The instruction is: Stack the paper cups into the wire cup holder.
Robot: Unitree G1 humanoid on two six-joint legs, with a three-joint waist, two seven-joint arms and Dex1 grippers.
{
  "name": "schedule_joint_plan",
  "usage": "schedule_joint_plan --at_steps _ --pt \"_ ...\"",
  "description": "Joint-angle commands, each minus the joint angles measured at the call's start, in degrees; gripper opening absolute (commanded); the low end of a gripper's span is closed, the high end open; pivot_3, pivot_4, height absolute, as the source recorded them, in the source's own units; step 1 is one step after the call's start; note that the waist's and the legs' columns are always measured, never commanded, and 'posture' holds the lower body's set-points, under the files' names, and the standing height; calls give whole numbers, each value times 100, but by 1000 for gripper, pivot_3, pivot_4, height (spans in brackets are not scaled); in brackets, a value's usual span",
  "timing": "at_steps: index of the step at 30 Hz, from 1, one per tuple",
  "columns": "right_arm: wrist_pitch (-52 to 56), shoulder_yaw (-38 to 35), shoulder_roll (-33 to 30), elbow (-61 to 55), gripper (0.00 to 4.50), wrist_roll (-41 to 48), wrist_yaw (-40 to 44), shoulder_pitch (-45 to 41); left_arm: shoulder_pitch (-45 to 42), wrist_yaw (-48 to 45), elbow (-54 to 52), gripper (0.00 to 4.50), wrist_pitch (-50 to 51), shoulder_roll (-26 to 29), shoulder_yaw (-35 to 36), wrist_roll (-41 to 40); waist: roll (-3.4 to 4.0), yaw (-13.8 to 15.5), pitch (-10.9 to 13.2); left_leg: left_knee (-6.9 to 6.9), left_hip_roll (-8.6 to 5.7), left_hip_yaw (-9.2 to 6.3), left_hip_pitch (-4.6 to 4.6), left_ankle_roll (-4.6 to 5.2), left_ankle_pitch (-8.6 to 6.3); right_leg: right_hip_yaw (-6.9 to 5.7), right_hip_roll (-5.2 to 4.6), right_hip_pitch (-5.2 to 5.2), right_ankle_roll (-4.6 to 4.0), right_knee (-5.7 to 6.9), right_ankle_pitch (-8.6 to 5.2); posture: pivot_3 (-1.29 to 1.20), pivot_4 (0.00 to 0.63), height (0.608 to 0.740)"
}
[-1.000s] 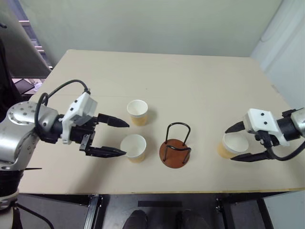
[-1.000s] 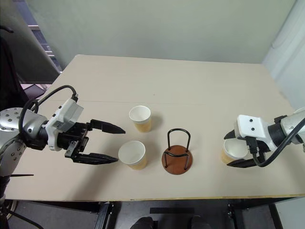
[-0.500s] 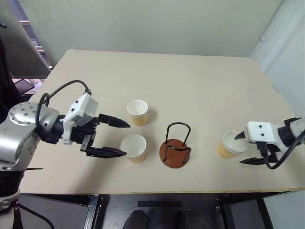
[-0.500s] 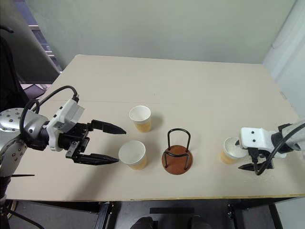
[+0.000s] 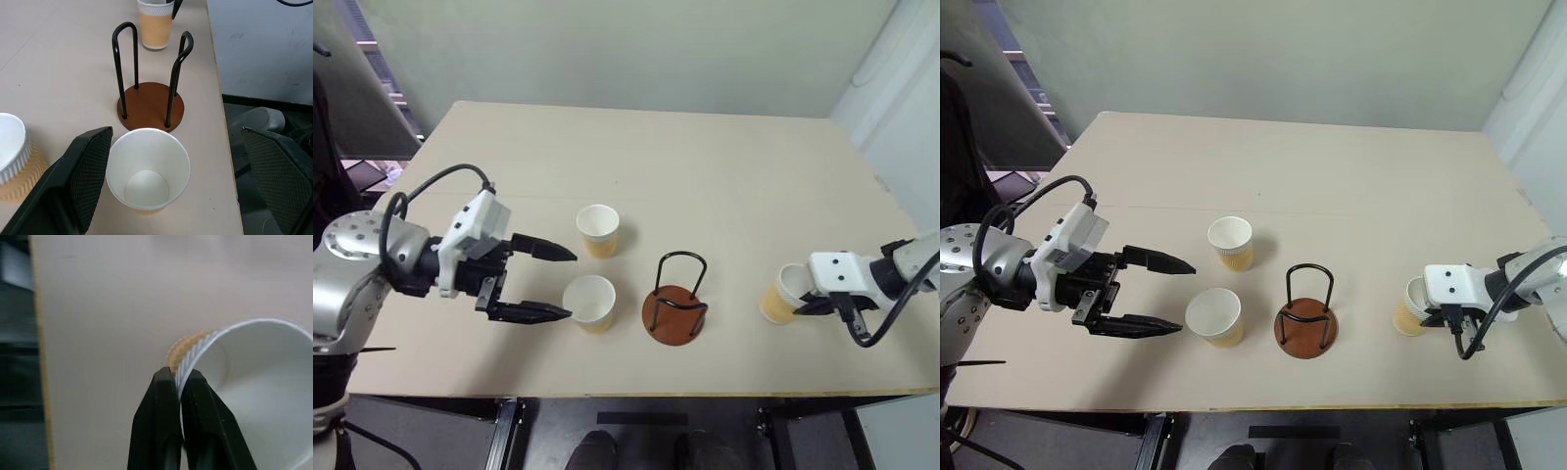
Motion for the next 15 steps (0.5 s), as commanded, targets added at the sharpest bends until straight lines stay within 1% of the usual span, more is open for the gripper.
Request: schedule_joint_plan --at_steps 1,5,8,11,13,15 --pt "247 -555 -19 -236 35 864 445 -955 -33 14 -81 4500 -48 76 187 -34 7 -5 4 2 -1 5 0 0 0 0 0 0 0 0 0 0 150 740" --pt "721 -475 547 -236 35 1666 654 -2571 -58 16 -46 4500 -80 40 136 1 17 -87 8 8 6 39 2 -2 1 7 14 -9 -1 1 -1 0 150 740" --pt "939 -248 1039 -320 35 1909 652 -3205 -103 17 -17 4500 -104 4 73 35 7 -105 2 15 22 29 1 -6 0 8 45 -6 -3 -6 -2 0 150 740" --pt "940 89 1437 -459 35 1906 669 -3458 -143 26 -22 4500 -106 -30 14 64 9 -94 3 37 25 -13 -4 -10 -4 9 53 -2 -4 -4 -2 0 150 740" --pt "826 384 1531 -562 35 1908 699 -3415 -149 41 -45 4500 -104 -37 -10 100 10 -71 4 42 22 -28 -9 -10 -4 6 52 -3 -4 -3 -2 0 150 740" --pt "599 612 1554 -509 35 1710 703 -3300 -90 52 -86 4500 -95 -16 20 126 10 -57 4 44 22 -32 -12 -13 -6 5 52 -2 -4 -2 -2 0 150 740"
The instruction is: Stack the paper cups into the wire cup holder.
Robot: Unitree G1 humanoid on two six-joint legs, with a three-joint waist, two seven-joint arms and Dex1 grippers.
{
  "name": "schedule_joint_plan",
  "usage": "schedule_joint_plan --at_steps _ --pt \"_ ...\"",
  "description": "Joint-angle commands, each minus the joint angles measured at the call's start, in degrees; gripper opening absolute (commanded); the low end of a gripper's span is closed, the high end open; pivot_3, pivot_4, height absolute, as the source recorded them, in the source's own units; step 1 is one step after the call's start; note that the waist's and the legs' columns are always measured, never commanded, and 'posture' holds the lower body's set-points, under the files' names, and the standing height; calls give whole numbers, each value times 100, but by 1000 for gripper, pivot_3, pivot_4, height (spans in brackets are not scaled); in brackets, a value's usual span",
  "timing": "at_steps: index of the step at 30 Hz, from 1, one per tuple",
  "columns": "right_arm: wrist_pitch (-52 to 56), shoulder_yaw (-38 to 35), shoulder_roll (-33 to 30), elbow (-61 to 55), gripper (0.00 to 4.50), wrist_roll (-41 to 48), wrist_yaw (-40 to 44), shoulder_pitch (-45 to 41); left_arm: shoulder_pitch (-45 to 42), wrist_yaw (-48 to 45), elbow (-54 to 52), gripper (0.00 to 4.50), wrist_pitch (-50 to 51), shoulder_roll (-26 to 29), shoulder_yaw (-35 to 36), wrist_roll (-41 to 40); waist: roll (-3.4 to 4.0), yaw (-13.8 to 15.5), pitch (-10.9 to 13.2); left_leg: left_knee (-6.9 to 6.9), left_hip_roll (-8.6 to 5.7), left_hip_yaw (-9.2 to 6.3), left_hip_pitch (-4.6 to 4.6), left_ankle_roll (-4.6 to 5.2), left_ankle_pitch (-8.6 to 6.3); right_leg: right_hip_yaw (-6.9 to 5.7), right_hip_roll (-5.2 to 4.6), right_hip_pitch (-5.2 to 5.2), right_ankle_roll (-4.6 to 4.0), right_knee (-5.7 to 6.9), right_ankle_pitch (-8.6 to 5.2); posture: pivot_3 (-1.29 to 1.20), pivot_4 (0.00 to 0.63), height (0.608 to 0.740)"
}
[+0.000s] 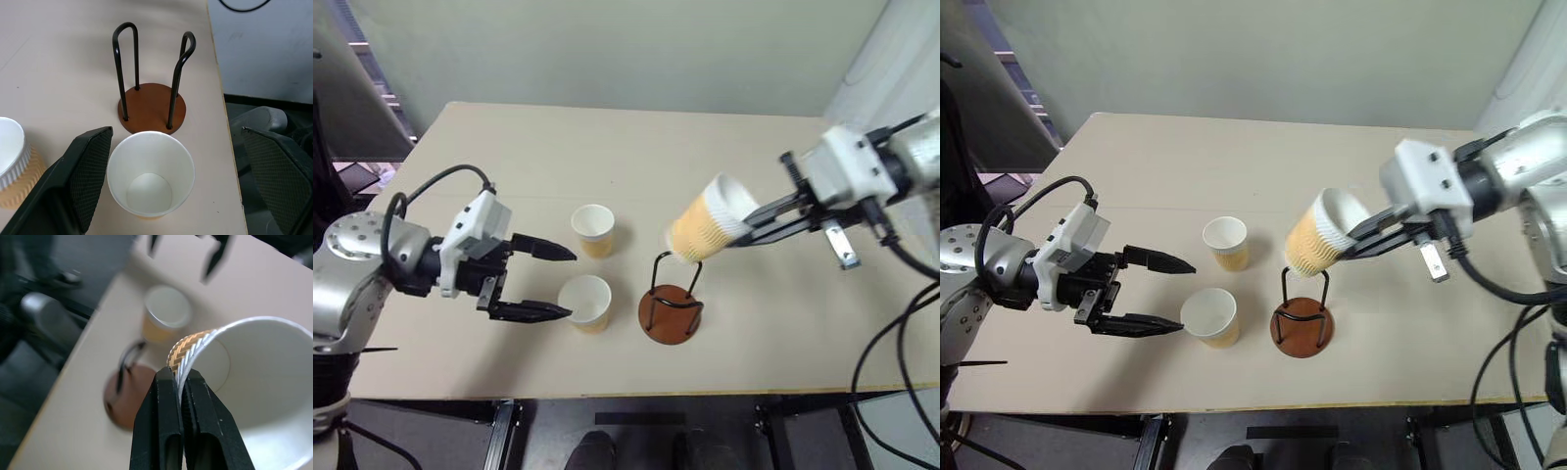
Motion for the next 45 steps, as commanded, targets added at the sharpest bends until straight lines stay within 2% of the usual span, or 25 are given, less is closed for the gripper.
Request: schedule_joint_plan --at_steps 1,9,10,13,19,23,31,38,45 --pt "-361 225 -31 -4 35 -197 43 37 -10 52 -142 4500 -54 53 76 16 0 8 0 4 0 -2 -4 0 -1 0 0 0 0 1 0 0 150 740" --pt "-703 525 61 127 35 -417 43 64 234 189 -350 4500 72 165 275 -74 0 -3 0 7 9 -5 -1 -6 -7 2 4 1 -1 4 1 0 150 740" --pt "-724 570 57 121 203 -423 43 72 253 202 -371 4500 85 177 295 -90 0 -3 0 7 9 -4 0 -6 -7 2 5 1 -1 4 1 0 150 740" --pt "-788 678 72 107 943 -490 43 94 291 238 -407 4500 107 209 328 -119 0 -1 0 8 9 -4 0 -7 -8 2 6 1 -1 4 1 0 150 740" --pt "-831 670 154 134 3101 -762 31 172 223 227 -305 4500 37 255 271 -50 0 -1 0 8 10 -5 0 -7 -8 2 6 1 -2 5 1 0 150 740" --pt "-492 250 -30 167 4463 -727 -221 354 -112 234 54 4500 -188 252 -13 314 0 21 0 9 10 -6 0 -8 -8 1 5 1 -3 5 1 0 150 740" --pt "765 -1632 -669 -353 4490 525 -812 1541 -1374 -294 1062 4500 -674 -178 -1042 1038 -1 137 0 10 1 -3 -4 -10 -10 1 -4 3 -5 -1 2 0 150 740" --pt "1074 -1984 -775 -944 4490 820 -1331 2055 -2336 -990 1902 4500 -1424 -669 -1932 1745 -1 88 0 14 9 10 -1 -12 -12 4 -1 2 -1 0 3 0 150 740" --pt "1271 -2355 -1056 -1306 4490 983 -1660 2544 -2798 -1051 2561 4500 -2324 -857 -2825 2151 -1 102 0 17 10 -9 -8 -5 -16 6 -2 3 8 -4 9 0 150 740"
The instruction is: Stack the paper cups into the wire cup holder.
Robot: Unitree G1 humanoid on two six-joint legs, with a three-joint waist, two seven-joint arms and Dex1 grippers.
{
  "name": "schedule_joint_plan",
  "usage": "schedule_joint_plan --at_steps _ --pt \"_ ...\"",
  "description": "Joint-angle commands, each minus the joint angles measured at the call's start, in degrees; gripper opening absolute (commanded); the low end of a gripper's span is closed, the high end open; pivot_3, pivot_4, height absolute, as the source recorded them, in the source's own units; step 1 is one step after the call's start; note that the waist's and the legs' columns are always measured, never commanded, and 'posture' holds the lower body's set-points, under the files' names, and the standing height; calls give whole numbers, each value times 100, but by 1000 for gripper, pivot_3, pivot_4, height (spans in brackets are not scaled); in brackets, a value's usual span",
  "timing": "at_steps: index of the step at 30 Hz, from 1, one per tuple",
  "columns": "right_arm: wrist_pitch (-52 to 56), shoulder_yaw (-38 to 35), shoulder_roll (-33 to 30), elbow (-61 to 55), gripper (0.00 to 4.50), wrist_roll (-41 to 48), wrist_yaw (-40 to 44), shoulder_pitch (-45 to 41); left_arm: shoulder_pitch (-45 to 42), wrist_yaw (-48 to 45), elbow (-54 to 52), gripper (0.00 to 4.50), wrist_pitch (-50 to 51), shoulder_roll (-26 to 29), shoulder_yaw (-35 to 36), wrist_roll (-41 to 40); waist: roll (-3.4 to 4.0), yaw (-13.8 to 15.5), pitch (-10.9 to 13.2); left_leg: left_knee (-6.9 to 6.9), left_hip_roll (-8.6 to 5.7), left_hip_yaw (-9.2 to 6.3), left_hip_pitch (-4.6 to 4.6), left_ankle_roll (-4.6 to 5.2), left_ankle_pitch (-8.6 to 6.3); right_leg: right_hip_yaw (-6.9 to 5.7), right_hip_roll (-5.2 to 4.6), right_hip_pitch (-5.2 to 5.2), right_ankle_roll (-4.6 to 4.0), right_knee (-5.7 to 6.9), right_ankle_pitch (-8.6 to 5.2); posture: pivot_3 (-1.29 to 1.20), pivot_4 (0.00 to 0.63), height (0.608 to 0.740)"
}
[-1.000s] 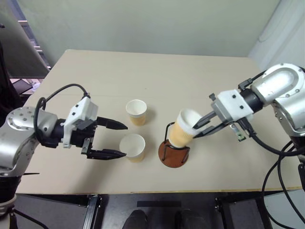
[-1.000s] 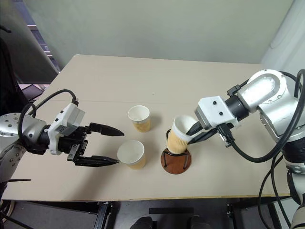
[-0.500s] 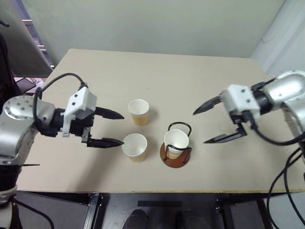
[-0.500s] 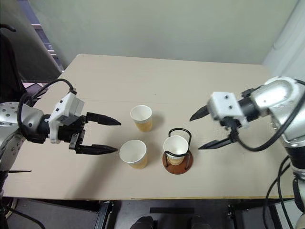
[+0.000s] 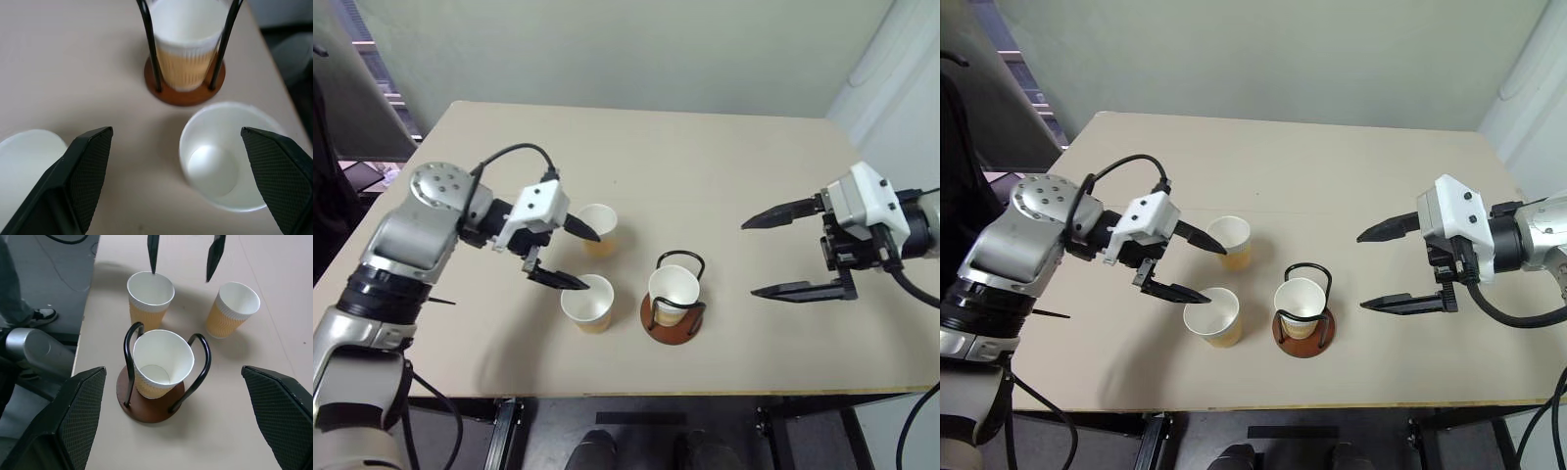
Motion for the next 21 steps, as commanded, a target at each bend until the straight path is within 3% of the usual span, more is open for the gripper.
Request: schedule_joint_plan --at_steps 1,7,9,11,17,21 --pt "90 -509 -244 -235 4490 131 -177 209 -227 -238 143 4500 -417 -64 -246 125 0 5 0 0 -1 0 -4 1 0 -1 1 0 3 0 2 0 150 740" --pt "222 -900 -438 -445 4490 273 -407 602 -264 -238 391 4500 -818 -232 -642 352 0 14 0 5 0 -4 -18 1 0 -2 2 0 14 -2 8 0 150 740" --pt "264 -1017 -497 -509 4500 300 -466 722 -286 -238 498 4126 -921 -315 -695 460 0 16 0 8 -1 -3 -22 2 -1 -2 2 -1 17 -4 10 0 150 740" --pt "285 -1092 -541 -556 4500 328 -514 817 -310 -238 573 3600 -978 -370 -717 483 0 21 0 9 -1 -2 -23 2 -1 -3 5 0 18 -3 10 0 150 740" --pt "370 -1342 -644 -657 4500 441 -612 1057 -402 -238 670 1304 -1022 -421 -788 426 0 23 0 11 0 1 -25 3 -1 -3 8 0 21 -4 11 0 150 740" --pt "650 -1983 -599 -806 4500 935 -499 1412 -424 -238 622 18 -1009 -381 -799 334 0 36 0 12 0 8 -26 2 -1 -3 12 0 22 -5 11 0 150 740"
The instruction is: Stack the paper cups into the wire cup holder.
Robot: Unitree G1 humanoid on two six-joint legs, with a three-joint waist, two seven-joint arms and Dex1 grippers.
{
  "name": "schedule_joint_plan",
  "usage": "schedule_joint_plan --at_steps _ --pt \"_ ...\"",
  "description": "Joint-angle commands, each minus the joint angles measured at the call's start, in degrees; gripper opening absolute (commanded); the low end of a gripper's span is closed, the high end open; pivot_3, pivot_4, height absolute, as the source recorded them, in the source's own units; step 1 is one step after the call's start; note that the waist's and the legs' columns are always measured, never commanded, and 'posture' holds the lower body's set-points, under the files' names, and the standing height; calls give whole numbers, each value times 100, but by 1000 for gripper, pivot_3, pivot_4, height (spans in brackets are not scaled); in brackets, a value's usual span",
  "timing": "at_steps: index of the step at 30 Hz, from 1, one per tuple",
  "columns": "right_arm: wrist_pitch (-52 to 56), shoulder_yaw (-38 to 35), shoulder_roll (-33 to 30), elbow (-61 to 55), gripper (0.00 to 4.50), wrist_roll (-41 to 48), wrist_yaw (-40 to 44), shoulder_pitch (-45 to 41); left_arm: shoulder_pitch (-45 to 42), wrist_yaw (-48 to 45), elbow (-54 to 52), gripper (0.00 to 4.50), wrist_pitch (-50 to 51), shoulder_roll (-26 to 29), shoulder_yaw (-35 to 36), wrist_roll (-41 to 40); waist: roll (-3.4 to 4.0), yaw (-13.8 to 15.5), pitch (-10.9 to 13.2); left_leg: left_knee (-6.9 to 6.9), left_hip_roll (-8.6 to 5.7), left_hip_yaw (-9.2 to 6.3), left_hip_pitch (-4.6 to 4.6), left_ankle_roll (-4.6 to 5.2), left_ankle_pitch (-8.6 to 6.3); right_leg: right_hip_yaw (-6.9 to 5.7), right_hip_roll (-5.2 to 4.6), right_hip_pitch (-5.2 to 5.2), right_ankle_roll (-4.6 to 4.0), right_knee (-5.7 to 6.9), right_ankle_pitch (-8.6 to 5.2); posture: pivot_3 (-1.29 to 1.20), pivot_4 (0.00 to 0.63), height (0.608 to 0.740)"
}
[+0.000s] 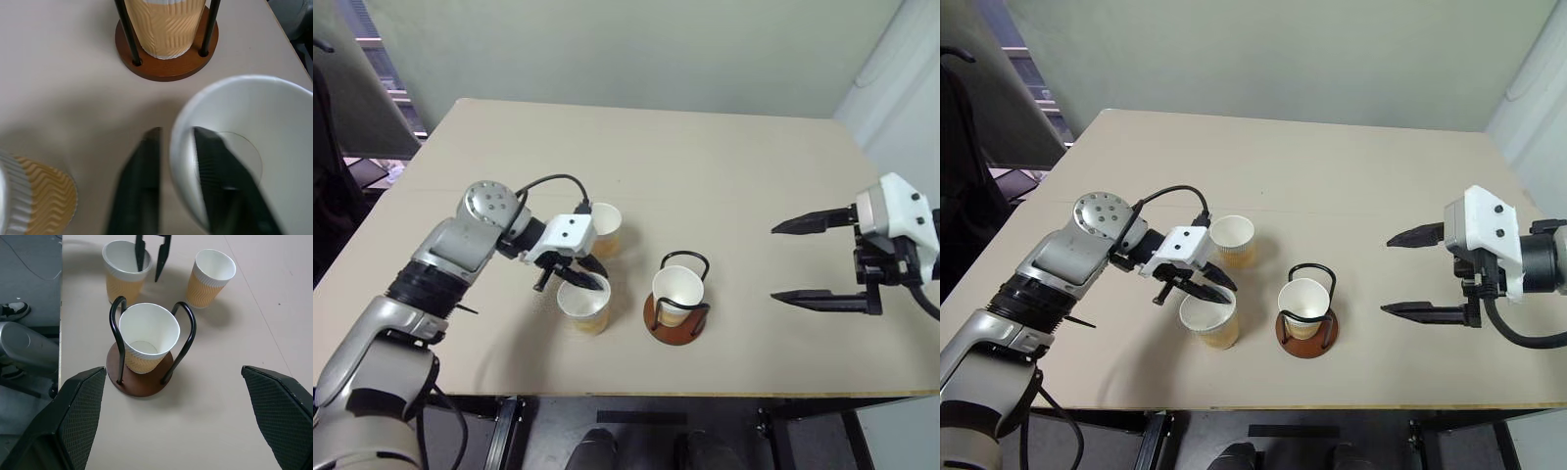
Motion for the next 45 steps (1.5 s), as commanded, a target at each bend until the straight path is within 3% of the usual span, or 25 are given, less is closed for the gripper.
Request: schedule_joint_plan --at_steps 1,5,9,17,24,29,45 --pt "238 -902 -25 -242 4500 598 118 235 -164 -214 -137 18 -56 74 26 -128 0 14 0 1 -2 4 -2 0 0 0 1 0 1 -2 1 0 150 740" --pt "747 -2251 240 -343 4500 1239 108 864 -274 -214 -162 18 -12 151 50 -365 0 33 0 6 -3 10 -10 0 0 -1 9 0 3 -10 1 0 150 740" --pt "903 -2847 397 -544 4500 1415 -88 1376 -703 -214 -281 18 218 184 99 -1127 -1 42 0 11 -4 9 -14 1 0 2 10 0 3 -12 1 0 150 740" --pt "756 -2816 294 -589 4500 1621 -383 1428 -2191 -214 312 18 37 -134 -264 -2206 -2 32 1 15 -10 21 -10 10 -6 6 9 0 5 -20 0 0 150 740" --pt "658 -2697 267 -681 4500 1650 -545 1490 -3281 -214 1229 18 -442 -1067 -874 -2549 -2 46 2 42 -9 15 -33 20 -11 5 6 -1 24 -17 6 0 150 740" --pt "737 -2798 261 -841 4500 1713 -712 1618 -3488 -214 1374 18 -689 -1361 -1339 -2786 -1 57 2 72 -19 31 -50 42 -32 12 11 -1 51 -13 5 0 150 740" --pt "763 -2954 229 -1035 4500 1869 -1114 1881 -3375 -214 1355 18 -1110 -1397 -2468 -2765 -1 105 2 105 -23 36 -53 53 -53 21 15 6 74 -12 1 0 150 740"
